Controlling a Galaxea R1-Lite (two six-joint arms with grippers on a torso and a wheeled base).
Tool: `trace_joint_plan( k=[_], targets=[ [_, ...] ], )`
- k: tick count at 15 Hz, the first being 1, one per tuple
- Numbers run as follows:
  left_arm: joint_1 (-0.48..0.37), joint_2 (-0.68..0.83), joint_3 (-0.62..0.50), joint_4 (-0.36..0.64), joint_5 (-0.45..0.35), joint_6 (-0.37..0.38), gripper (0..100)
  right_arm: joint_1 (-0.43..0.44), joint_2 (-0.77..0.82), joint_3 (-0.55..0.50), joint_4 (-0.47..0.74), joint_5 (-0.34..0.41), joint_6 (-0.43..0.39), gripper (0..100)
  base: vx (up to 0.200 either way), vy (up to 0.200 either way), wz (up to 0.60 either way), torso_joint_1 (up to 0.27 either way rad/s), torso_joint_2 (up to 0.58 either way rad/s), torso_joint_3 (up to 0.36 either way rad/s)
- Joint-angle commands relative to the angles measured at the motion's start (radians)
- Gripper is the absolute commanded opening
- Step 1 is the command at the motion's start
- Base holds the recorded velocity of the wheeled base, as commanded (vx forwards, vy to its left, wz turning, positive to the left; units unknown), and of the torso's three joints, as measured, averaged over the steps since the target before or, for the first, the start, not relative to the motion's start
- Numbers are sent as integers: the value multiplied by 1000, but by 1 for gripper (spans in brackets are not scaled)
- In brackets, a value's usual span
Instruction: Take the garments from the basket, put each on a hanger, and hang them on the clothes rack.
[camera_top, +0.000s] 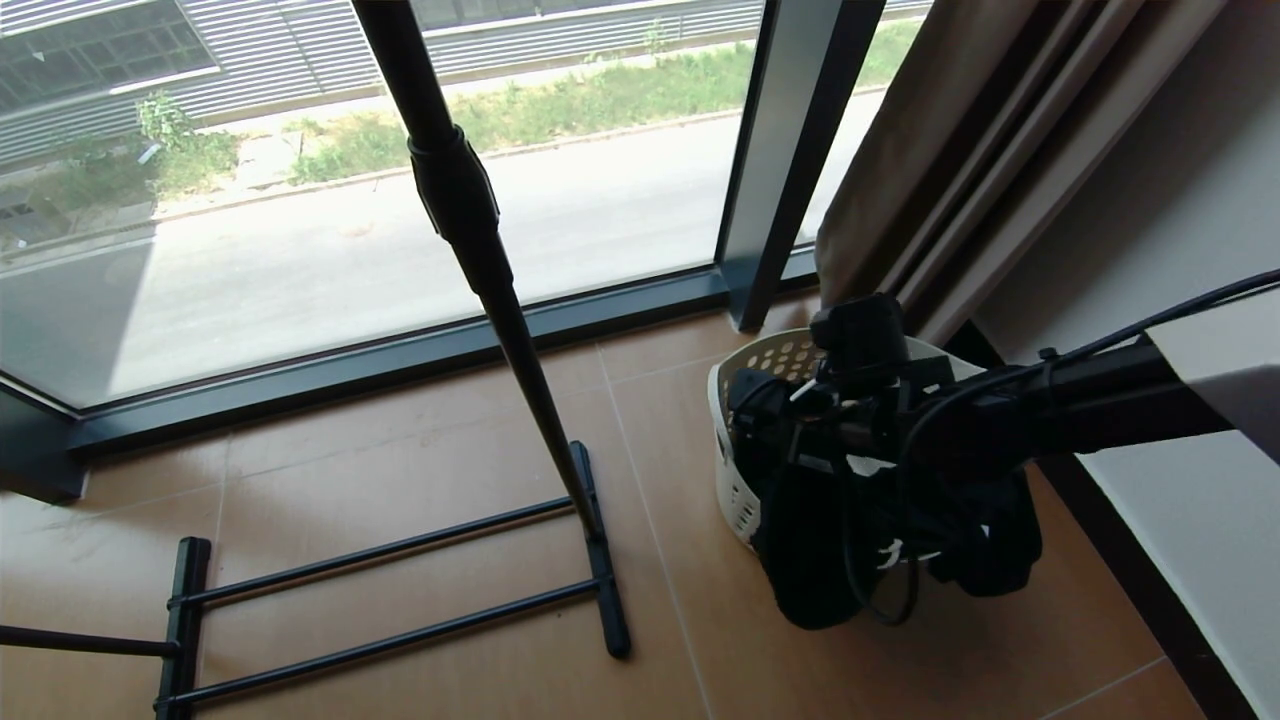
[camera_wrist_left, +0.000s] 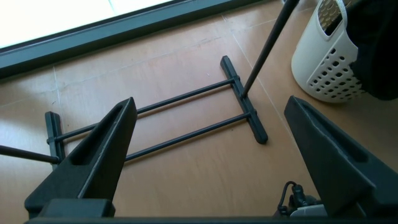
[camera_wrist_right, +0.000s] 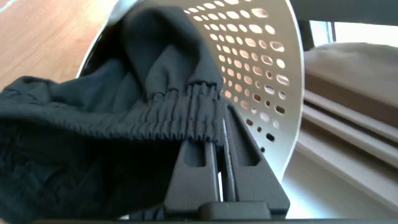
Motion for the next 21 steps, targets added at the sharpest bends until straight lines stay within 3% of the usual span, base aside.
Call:
trace_joint_plan(
  k=[1,4,7,10,14,17,21],
  targets=[
    [0,2,0,0,0,1,100,75,-410,335,-83,1,50,0,0,0,0,0,0,0],
    [0,2,0,0,0,-1,100,142,-754,694,-322,4,90,0,0,0,0,0,0,0],
    [0,2,0,0,-1,-1,100,164,-899,830,-340,4,210,0,0,0,0,0,0,0],
    [0,2,0,0,-3,-1,100,164,-875,838,-340,13,417,0,0,0,0,2,1,129],
    [-1,2,0,1,-1,-4,100,164,-760,810,-357,62,443,0,0,0,0,-2,4,190],
    [-1,2,0,1,-3,-1,100,162,-743,806,-370,71,521,0,0,0,0,2,4,198],
    [-1,2,0,1,-3,-1,100,153,-720,801,-371,91,524,0,0,0,0,7,-116,90]
  ],
)
